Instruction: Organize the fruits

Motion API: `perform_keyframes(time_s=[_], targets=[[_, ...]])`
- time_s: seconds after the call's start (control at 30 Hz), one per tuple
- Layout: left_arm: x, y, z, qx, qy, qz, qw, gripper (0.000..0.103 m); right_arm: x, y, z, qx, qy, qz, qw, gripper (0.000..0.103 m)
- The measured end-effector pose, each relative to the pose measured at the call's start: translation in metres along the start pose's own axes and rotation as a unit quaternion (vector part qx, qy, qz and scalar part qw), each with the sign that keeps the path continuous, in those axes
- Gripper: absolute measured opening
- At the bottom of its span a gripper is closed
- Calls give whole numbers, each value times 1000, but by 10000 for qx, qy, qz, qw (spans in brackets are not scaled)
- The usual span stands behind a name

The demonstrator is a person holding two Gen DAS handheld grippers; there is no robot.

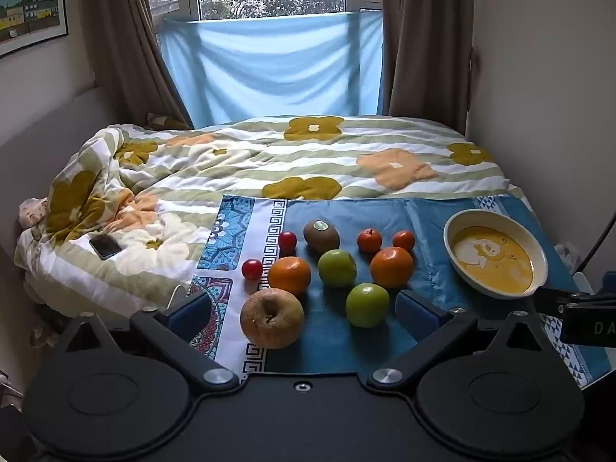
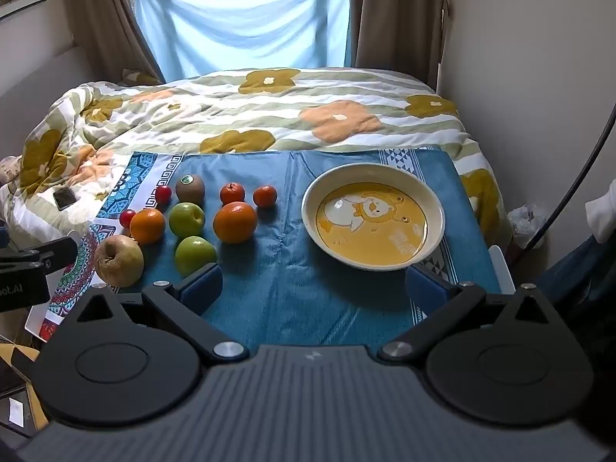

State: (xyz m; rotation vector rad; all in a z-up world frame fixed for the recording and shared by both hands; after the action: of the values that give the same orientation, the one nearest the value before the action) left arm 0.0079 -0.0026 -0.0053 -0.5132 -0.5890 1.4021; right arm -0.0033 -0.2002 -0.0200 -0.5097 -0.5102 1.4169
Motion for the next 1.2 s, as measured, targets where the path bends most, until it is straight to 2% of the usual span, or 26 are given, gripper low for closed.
perform_keyframes(time_s=[0.23, 1.2], targets=[[12, 3, 3, -57, 72, 98, 9999, 103, 3, -2, 0, -14, 1, 11, 10000, 103], [8, 3, -2, 10, 7, 108, 9999, 103, 3, -1, 2, 3, 37, 34, 10000, 103]])
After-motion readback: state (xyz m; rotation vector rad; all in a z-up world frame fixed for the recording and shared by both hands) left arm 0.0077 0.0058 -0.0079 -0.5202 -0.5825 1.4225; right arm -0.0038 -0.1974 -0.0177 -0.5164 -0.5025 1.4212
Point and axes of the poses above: each gripper's, at about its wrist camera, not at the fingertips, and z roughly against the way its jaws point, x to its left, y to its underside, the point moved 1 cm from there along -z, roughly the way its jaws point, and after that the axes turned 9 degrees about x, right-handed, at the moved point
